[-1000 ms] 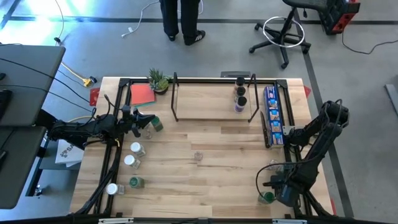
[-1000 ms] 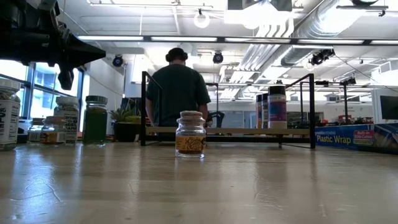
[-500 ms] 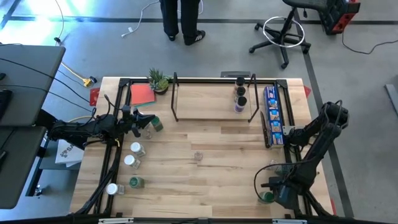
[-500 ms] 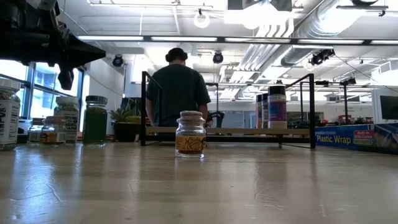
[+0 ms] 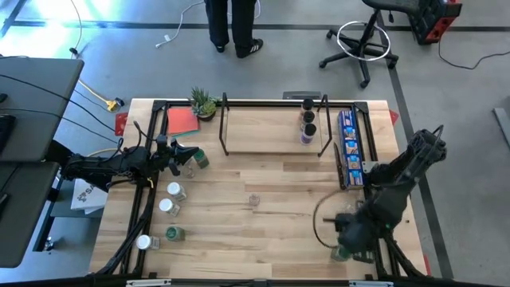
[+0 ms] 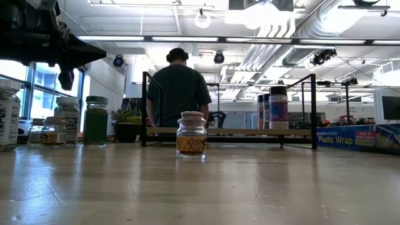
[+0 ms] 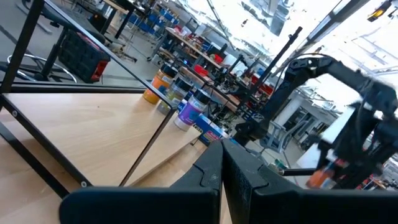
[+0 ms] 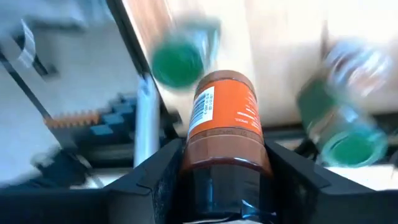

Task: Shelf spices
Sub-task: Put the black orange seasoning bottle on the shelf, aligned with the black purple seasoning bottle

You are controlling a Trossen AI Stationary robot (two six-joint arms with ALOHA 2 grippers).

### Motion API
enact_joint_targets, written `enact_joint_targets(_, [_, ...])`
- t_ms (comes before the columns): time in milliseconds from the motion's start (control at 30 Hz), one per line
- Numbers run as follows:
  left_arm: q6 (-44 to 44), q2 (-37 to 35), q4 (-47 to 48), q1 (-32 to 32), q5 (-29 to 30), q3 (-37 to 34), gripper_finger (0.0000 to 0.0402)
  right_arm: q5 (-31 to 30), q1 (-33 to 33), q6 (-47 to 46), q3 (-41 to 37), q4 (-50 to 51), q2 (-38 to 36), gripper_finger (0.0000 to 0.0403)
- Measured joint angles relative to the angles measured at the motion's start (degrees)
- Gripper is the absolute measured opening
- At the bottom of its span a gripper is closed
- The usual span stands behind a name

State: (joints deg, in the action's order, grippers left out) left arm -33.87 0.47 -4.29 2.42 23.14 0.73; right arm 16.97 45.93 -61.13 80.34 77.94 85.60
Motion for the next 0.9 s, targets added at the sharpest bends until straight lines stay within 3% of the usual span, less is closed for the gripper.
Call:
enact_joint_targets(133, [0.0, 0.0, 0.03, 0.0, 0.0, 0.0, 0.0001, -5.84, -8.47, 2.16, 9.56, 5.79, -0.14, 0.0189])
enact_joint_targets(267, [0.0, 0.0, 0.11, -0.02, 0.05, 0.0, 0.0001, -7.68, -20.63, 8.33, 15.67, 10.49, -0.15, 0.0189])
enact_joint_targets(567, [0.0, 0.0, 0.15, -0.02, 0.06, 0.0, 0.0001, -7.66, -47.41, 25.11, 17.21, 12.16, 2.56, 0.0189])
enact_joint_targets(733, [0.0, -0.02, 0.15, -0.02, 0.04, 0.0, 0.0001, -8.51, -54.75, 37.42, 17.21, 12.07, 9.22, 0.0189])
enact_joint_targets(900, [0.0, 0.0, 0.17, -0.01, 0.04, 0.0, 0.0001, -15.3, -57.06, 46.34, 17.19, 12.04, 15.5, 0.0189])
